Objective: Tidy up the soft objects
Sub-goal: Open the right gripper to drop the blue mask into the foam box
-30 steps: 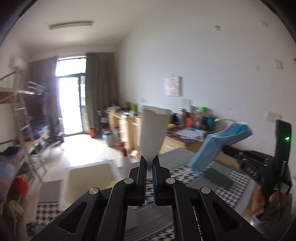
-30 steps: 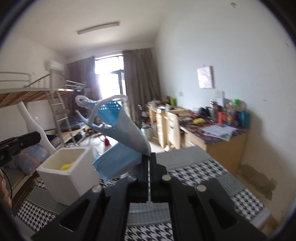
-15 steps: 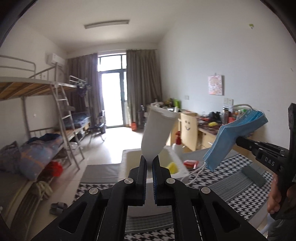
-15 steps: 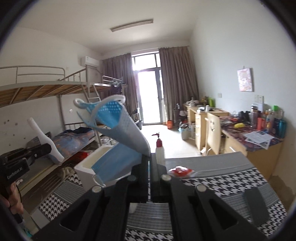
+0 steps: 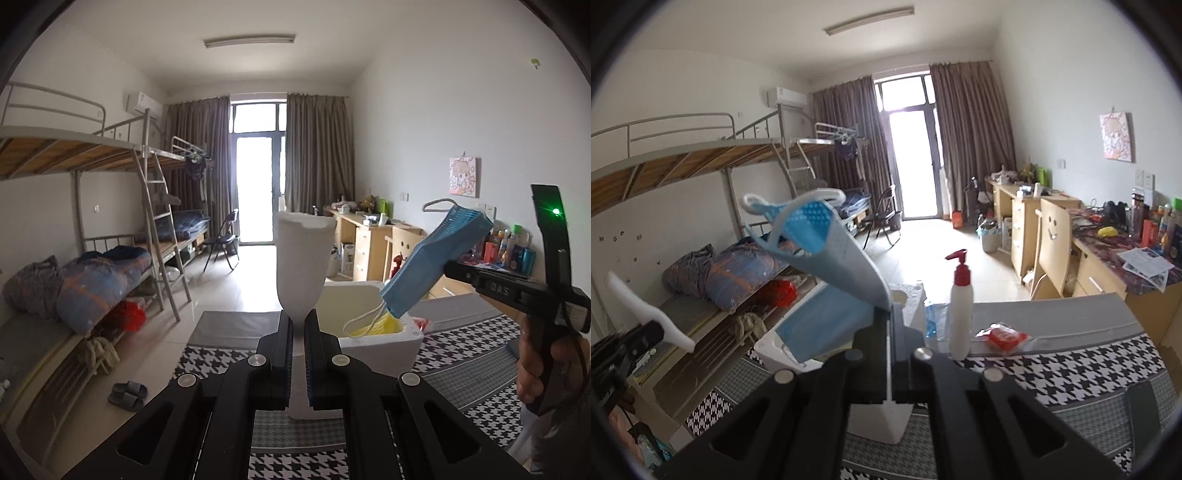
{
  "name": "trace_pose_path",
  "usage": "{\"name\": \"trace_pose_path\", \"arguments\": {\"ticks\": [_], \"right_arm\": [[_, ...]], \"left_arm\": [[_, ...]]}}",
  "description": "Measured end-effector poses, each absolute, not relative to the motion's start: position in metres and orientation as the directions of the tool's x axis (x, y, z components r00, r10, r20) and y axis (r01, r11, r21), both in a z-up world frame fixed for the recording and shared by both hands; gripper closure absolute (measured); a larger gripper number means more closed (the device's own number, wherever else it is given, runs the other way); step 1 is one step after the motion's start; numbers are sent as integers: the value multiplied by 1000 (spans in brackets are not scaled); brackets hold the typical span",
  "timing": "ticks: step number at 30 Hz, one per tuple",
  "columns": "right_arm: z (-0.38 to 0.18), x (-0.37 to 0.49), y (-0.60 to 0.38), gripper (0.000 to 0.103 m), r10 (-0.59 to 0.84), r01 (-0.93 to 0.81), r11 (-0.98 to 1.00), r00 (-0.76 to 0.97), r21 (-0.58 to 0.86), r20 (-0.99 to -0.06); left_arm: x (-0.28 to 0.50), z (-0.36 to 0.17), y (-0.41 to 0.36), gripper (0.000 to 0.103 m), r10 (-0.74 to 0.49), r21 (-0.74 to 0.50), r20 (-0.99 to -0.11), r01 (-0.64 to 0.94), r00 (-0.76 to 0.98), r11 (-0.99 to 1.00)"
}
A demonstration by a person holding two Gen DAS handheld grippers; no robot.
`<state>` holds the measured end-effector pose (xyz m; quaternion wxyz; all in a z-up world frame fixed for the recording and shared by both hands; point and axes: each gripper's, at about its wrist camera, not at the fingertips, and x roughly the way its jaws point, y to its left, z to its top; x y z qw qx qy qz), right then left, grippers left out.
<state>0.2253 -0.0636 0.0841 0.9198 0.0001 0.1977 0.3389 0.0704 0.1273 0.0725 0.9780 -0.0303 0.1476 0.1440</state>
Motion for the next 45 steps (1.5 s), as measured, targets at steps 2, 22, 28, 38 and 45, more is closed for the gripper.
{"name": "trace_pose_path", "arguments": {"ticks": [2,22,28,38,45], "right_arm": [[84,230,-56,101,622,-625,769,685,132,-379],[52,265,15,100,580,-633,763,577,134,-575],[44,269,24,53,555,-641,759,546,114,-627],[65,249,-4,29,620,-661,737,580,140,-528],[68,238,-23,19,616,-653,749,626,110,-477]], "left_arm": [[70,69,131,97,276,-25,-306,-297,911,955],[74,64,155,97,271,-52,-335,-305,902,951],[82,67,158,97,250,-57,-342,-285,906,957],[104,77,149,97,202,-52,-337,-233,919,971],[123,84,137,97,163,-39,-339,-186,927,982]]}}
